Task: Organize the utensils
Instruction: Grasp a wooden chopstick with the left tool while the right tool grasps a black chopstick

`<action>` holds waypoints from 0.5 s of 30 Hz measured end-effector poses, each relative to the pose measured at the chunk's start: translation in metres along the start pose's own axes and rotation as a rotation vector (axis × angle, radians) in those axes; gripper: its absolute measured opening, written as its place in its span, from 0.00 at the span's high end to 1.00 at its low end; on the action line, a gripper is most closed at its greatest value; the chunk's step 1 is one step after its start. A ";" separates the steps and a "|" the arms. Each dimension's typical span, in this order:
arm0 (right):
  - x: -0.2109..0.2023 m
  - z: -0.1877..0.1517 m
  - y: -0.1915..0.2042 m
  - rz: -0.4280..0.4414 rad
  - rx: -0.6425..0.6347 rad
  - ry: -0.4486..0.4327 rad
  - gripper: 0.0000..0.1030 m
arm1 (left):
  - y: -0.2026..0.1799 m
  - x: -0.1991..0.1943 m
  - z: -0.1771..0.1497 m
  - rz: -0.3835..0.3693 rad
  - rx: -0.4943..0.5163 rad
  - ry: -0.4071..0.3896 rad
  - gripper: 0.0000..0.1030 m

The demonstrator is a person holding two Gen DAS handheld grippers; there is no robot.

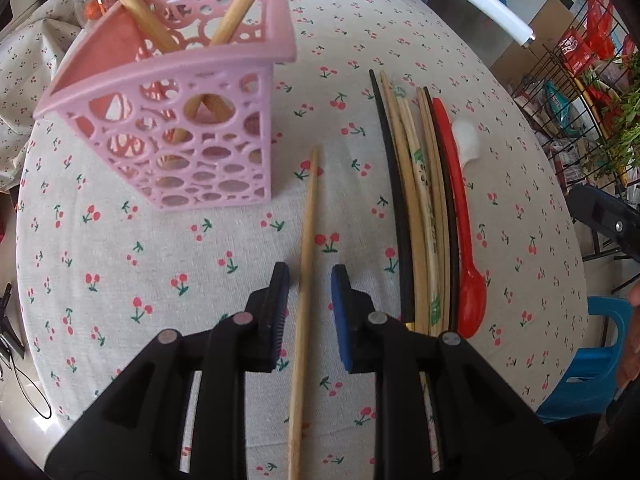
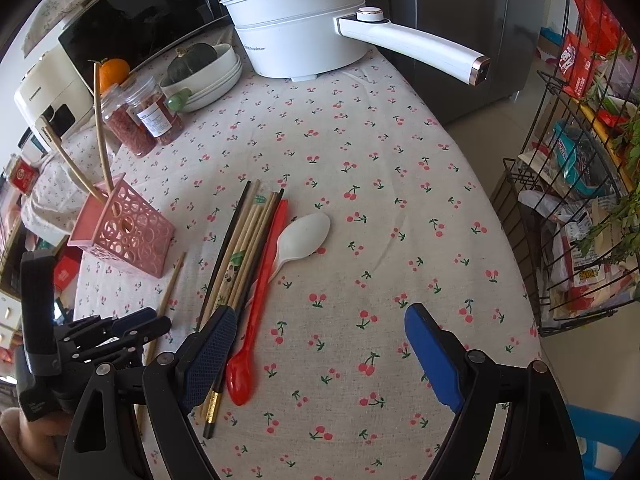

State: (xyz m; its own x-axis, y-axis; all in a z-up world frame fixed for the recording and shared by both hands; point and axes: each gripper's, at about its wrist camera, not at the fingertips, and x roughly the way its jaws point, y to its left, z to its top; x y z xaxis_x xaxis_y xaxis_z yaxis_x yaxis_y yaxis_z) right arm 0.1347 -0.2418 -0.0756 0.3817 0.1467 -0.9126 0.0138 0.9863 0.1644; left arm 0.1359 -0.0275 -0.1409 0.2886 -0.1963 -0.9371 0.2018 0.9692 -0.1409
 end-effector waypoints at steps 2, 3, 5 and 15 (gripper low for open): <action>0.003 0.002 0.002 0.000 0.001 0.005 0.15 | -0.007 0.002 0.002 0.057 0.037 0.012 0.92; 0.005 0.003 0.004 0.001 0.002 0.006 0.15 | -0.010 0.002 0.002 0.075 0.046 0.014 0.93; 0.008 0.005 0.008 0.007 0.004 0.007 0.15 | -0.008 -0.002 -0.001 0.060 0.037 0.021 0.93; 0.045 0.031 0.044 0.227 0.057 0.044 0.58 | 0.033 -0.084 -0.026 -0.060 0.018 -0.112 0.93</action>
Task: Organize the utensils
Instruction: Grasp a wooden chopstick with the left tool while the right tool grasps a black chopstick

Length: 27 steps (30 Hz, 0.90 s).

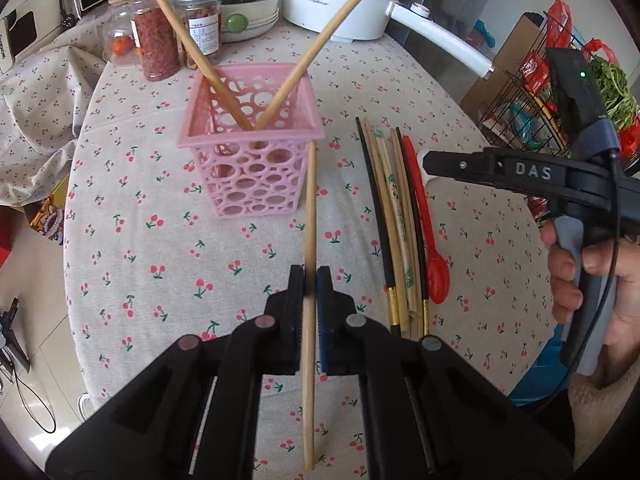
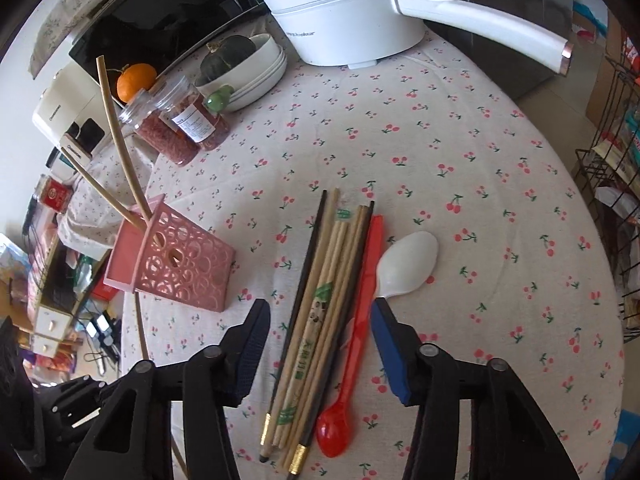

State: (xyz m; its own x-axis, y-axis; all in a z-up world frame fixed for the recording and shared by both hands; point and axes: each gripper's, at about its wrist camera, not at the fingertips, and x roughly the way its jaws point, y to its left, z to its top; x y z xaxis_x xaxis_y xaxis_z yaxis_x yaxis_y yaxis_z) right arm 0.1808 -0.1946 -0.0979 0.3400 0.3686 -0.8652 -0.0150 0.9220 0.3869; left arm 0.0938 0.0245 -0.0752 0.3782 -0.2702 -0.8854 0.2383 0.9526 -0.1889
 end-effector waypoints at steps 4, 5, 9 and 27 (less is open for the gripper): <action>0.025 0.010 0.015 0.030 0.008 0.017 0.78 | 0.012 -0.006 -0.001 -0.019 -0.033 -0.024 0.93; 0.031 0.013 0.017 0.031 0.005 0.020 0.81 | 0.012 -0.005 0.001 -0.021 -0.039 -0.026 0.93; 0.052 0.021 0.024 0.020 0.003 0.032 0.86 | 0.019 -0.009 -0.002 -0.038 -0.058 -0.026 0.93; 0.067 0.010 0.055 -0.199 -0.193 0.014 0.94 | 0.033 -0.028 -0.002 -0.058 -0.100 -0.080 0.93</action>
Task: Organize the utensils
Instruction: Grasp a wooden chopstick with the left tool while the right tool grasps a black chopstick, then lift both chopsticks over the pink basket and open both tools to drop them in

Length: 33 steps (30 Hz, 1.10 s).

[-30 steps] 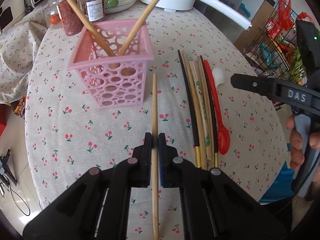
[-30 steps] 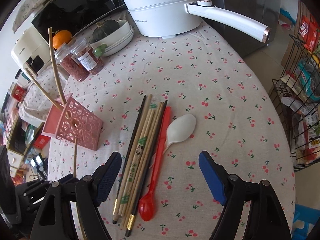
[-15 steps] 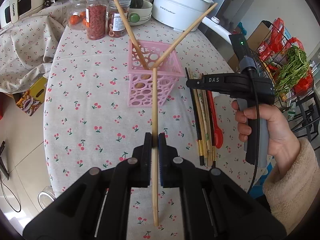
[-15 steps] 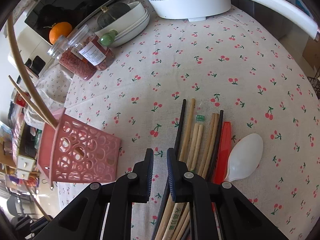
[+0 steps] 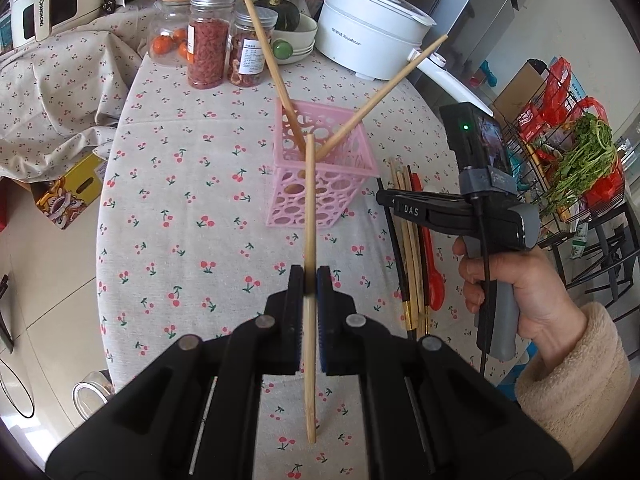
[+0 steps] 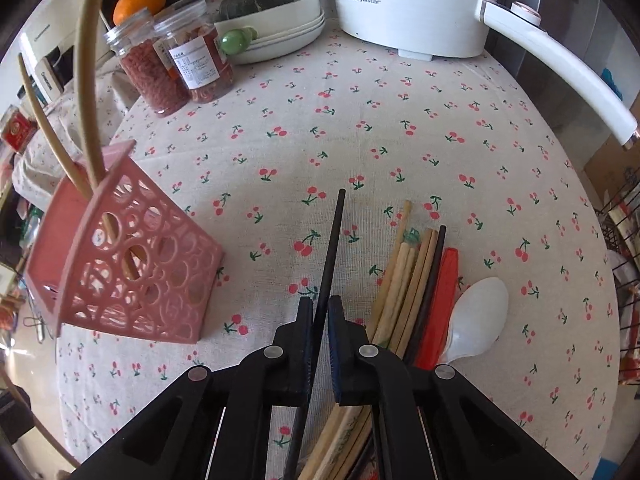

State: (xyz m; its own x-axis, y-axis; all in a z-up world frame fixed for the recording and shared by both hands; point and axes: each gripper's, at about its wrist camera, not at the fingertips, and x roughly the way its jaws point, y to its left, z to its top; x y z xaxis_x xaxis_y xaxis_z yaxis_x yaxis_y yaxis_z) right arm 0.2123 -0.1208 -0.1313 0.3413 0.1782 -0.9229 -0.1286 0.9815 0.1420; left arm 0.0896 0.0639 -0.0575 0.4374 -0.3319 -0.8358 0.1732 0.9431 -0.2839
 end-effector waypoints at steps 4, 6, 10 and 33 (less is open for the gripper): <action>-0.046 -0.006 0.006 0.097 -0.021 -0.113 0.94 | -0.003 -0.019 0.002 -0.009 0.006 -0.066 0.93; -0.070 -0.013 0.009 0.139 -0.026 -0.166 0.95 | -0.005 -0.029 0.004 -0.013 0.008 -0.102 0.93; -0.108 -0.030 0.015 0.169 -0.046 -0.252 0.95 | -0.009 -0.045 0.007 -0.019 0.011 -0.166 0.93; -0.223 -0.046 0.018 0.262 -0.040 -0.472 0.95 | -0.004 -0.109 0.031 -0.090 -0.106 -0.590 0.93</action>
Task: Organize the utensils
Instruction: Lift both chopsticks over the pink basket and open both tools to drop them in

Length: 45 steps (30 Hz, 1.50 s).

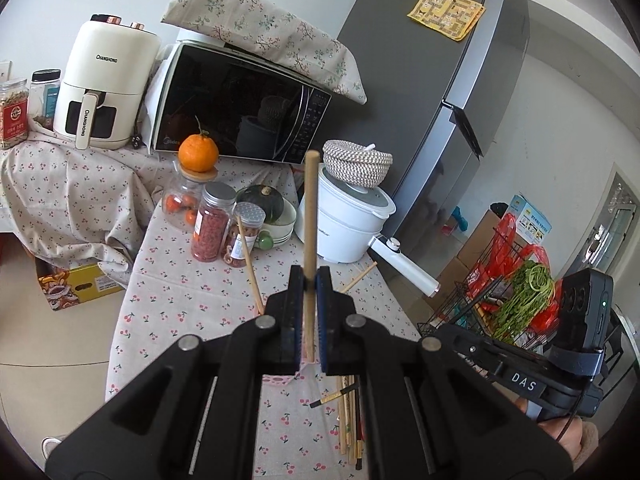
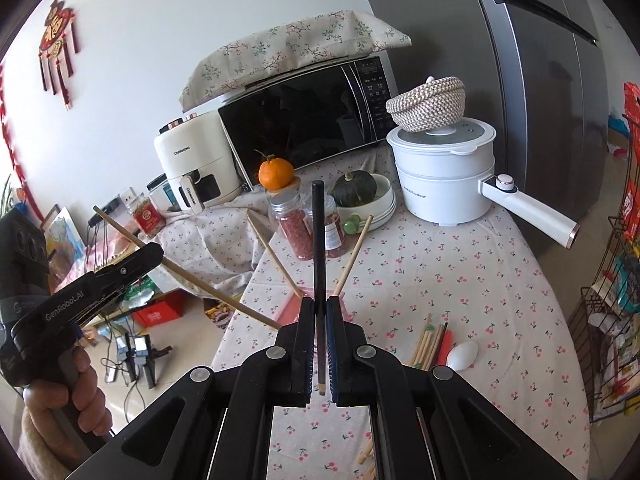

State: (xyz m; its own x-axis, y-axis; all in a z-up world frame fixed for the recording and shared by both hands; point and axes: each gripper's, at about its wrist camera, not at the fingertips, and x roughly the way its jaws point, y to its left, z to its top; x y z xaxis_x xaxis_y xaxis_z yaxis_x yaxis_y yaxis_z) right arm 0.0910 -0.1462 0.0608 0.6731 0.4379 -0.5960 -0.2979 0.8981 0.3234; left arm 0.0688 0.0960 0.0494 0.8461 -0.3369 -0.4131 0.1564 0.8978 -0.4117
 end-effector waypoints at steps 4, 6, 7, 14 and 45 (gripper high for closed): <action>-0.006 0.004 0.002 0.003 -0.004 -0.013 0.95 | 0.005 -0.001 0.004 0.018 -0.029 -0.048 0.93; -0.008 0.005 0.002 0.001 -0.004 -0.020 0.95 | 0.006 0.002 0.004 0.030 -0.032 -0.065 0.93; -0.008 0.005 0.002 0.002 -0.001 -0.023 0.95 | 0.006 0.004 0.005 0.036 -0.030 -0.071 0.93; -0.013 0.015 0.003 0.025 0.025 -0.056 0.95 | 0.006 0.029 0.001 0.071 -0.011 -0.071 0.93; 0.079 0.026 0.005 -0.037 0.074 -0.058 0.95 | 0.037 0.062 -0.020 0.167 -0.053 0.160 0.57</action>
State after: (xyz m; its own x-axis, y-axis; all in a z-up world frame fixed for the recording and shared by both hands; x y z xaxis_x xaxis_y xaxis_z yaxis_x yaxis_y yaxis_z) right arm 0.1601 -0.1087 0.0344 0.7215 0.3995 -0.5655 -0.2227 0.9072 0.3568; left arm 0.1170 0.1022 -0.0077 0.7655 -0.2298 -0.6010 -0.0094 0.9300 -0.3676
